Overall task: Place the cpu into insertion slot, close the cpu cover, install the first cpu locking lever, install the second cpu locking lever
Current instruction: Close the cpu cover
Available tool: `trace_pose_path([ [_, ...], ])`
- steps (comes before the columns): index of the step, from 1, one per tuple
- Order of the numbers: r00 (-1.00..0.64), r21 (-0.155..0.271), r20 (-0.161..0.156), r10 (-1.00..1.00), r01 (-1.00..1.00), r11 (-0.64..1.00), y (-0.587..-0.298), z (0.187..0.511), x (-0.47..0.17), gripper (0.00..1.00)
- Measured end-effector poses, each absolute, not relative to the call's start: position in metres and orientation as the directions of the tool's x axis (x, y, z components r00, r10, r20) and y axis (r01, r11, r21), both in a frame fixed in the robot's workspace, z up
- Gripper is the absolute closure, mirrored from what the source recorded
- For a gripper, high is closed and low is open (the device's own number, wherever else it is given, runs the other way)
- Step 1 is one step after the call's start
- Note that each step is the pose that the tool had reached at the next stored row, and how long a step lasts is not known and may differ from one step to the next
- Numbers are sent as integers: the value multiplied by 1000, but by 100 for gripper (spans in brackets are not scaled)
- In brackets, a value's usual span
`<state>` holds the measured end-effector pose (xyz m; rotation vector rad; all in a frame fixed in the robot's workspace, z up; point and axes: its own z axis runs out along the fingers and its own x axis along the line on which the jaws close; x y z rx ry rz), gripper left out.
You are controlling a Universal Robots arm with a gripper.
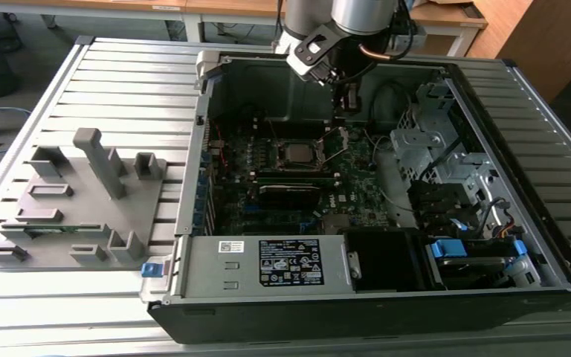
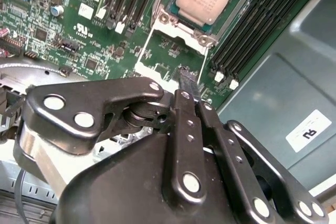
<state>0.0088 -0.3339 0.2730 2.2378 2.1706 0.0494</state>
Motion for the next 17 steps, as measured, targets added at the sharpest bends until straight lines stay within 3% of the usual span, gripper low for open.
trace_pose_path([
  [17,30,39,7,1000,999,-31,-334,272,34,90],
])
